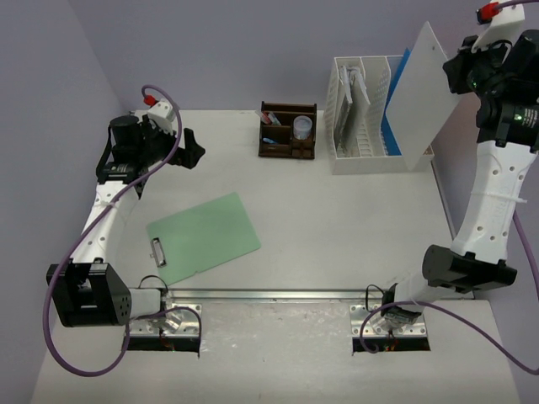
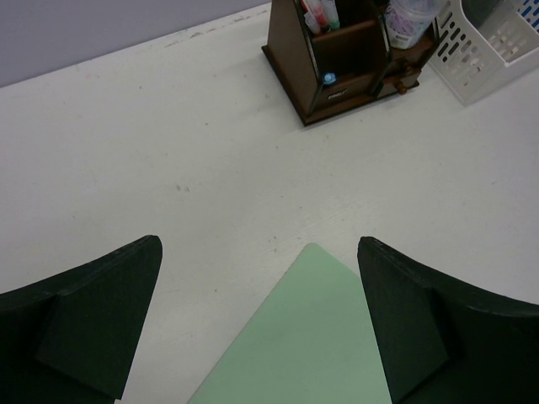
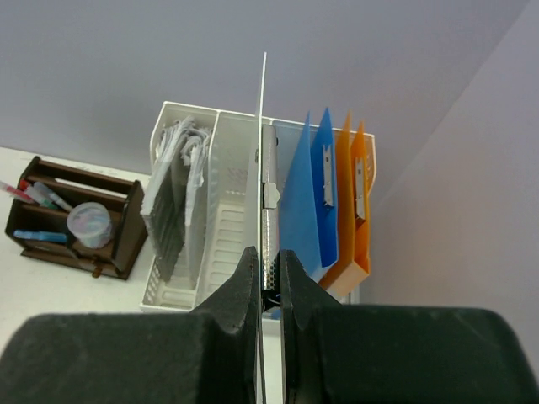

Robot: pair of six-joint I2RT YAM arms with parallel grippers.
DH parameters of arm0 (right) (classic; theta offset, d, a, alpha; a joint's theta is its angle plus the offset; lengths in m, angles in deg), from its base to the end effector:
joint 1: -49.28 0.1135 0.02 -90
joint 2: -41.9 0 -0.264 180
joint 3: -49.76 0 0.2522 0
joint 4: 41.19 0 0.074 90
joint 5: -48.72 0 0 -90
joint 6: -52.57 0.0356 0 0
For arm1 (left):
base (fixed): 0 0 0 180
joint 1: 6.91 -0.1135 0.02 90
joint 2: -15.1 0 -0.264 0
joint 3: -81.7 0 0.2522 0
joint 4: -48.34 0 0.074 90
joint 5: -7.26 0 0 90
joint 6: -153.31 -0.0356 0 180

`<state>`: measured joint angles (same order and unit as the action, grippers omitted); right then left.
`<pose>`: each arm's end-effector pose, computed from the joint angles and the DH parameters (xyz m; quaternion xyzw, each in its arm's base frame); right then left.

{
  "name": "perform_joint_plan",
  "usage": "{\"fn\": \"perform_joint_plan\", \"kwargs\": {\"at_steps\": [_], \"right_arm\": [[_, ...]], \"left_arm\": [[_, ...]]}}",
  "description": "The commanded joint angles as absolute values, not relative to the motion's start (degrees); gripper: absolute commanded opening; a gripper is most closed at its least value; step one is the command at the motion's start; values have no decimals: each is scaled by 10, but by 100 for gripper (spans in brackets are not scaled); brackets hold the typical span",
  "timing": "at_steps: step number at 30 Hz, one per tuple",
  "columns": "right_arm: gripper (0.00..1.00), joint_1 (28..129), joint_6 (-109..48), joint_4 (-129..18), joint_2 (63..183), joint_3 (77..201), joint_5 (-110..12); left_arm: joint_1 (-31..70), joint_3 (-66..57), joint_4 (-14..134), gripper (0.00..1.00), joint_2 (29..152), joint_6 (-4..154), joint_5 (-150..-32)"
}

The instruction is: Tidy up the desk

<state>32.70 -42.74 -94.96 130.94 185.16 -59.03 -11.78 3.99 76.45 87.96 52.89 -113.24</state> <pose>0.2874 -0.0742 0.5461 -0.0284 0.7487 -0.0100 0.6622 0.2901 0.0066 0.3458 0.1835 0.7978 -0.1471 0.5552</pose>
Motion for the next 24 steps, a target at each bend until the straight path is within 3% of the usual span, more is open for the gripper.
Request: {"fn": "perform_joint_plan", "kwargs": {"at_steps": [1, 24], "right_arm": [[0, 341, -392, -924, 1325, 1856, -591], [0, 422, -331, -681, 1479, 1799, -448]], "left_arm": [[-121, 23, 749, 100, 880, 532, -1135], [-121, 42, 746, 100, 888, 518, -1123]]}}
